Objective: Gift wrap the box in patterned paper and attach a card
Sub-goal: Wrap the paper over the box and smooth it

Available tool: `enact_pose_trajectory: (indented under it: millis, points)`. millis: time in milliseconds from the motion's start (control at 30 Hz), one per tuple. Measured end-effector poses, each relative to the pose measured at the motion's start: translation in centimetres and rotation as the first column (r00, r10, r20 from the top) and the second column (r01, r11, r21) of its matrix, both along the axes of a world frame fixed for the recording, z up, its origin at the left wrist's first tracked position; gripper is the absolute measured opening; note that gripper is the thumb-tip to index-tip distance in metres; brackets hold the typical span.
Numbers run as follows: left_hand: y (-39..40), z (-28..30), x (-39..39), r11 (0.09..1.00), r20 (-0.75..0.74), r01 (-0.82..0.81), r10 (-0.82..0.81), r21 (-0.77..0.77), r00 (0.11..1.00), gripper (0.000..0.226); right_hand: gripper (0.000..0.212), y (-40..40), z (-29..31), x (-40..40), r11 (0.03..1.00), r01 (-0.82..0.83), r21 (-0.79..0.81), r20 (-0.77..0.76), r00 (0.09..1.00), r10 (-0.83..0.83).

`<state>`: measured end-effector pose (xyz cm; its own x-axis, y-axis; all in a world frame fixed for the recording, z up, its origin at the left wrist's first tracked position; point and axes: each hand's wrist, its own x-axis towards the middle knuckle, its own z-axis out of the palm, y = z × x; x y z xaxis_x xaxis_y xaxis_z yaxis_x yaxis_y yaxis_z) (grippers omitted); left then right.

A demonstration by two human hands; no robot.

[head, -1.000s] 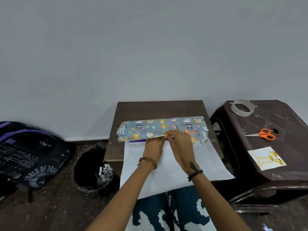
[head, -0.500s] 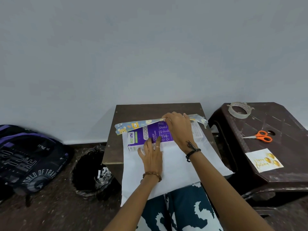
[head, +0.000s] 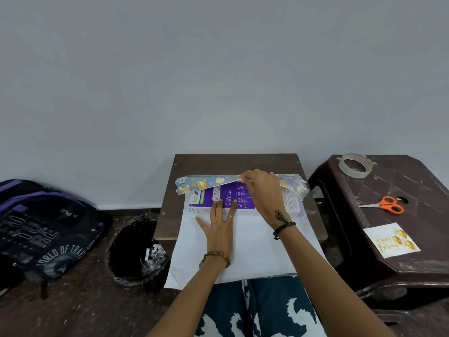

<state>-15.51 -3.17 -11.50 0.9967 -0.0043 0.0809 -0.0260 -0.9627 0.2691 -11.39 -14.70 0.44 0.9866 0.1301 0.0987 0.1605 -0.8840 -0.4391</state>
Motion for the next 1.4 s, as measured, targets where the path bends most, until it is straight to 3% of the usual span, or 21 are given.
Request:
enact_pose_trajectory:
  millis: [200,367,500,767,933,1067,1167,1233,1333,1400]
  points:
    - [0.0,0.2,-0.3,0.999,0.066,0.020,-0.023,0.044,0.998,0.109,0.048,-0.5,-0.1,-0.5,0.999,-0.026,-0.047,-0.024,0.999,0.025]
    - [0.0,0.2,-0.2,0.996,0.031,0.023,-0.026,0.084,0.999,0.111,0.042,-1.0,-0.9,-0.6,0.999,-0.011,-0.031,-0.022,1.000,0.011]
    - [0.0,0.3,-0.5,0.995,0.097,-0.012,0.002,0.095,0.995,0.109,0.034,-1.2,-1.4,-0.9,0.999,-0.021,-0.027,-0.031,0.999,0.020]
    - [0.1,0.3,-0.7,0.993,0.040,-0.052,0.048,0.102,0.998,0.075,0.022,-1.5,-3.6,-2.6,0.999,-0.010,0.043,0.008,1.000,0.009]
    - [-0.3,1.4,-1.2,0.996,-0.051,-0.080,0.078,-0.043,0.996,0.061,0.020,-1.7,-4.6,-3.3,0.999,-0.006,0.052,0.022,1.000,0.005]
    - [-0.6,1.6,-1.3,0.997,-0.058,-0.042,0.047,0.071,0.997,0.065,0.019,-1.6,-4.8,-3.4,0.999,-0.017,0.045,0.037,0.999,0.015]
    - [-0.4,1.2,-1.1,0.999,-0.043,-0.054,0.054,0.009,0.998,0.066,0.021,-1.5,-4.8,-3.5,0.999,-0.029,0.037,0.024,0.999,0.028]
    - [-0.1,0.7,-1.5,1.000,0.017,-0.006,0.007,-0.026,1.000,0.063,0.021,-1.5,-5.0,-3.6,0.999,-0.043,0.017,0.027,0.999,0.042]
    - [1.0,0.3,-2.4,0.976,0.155,0.212,-0.202,-0.049,0.967,0.045,0.025,-1.6,-5.4,-4.1,0.996,-0.081,-0.048,0.010,0.997,0.081]
    - [1.8,0.3,-2.9,0.942,0.168,0.331,-0.317,-0.062,0.933,0.045,0.028,-1.7,-6.2,-4.3,0.988,-0.111,-0.104,0.016,0.993,0.114]
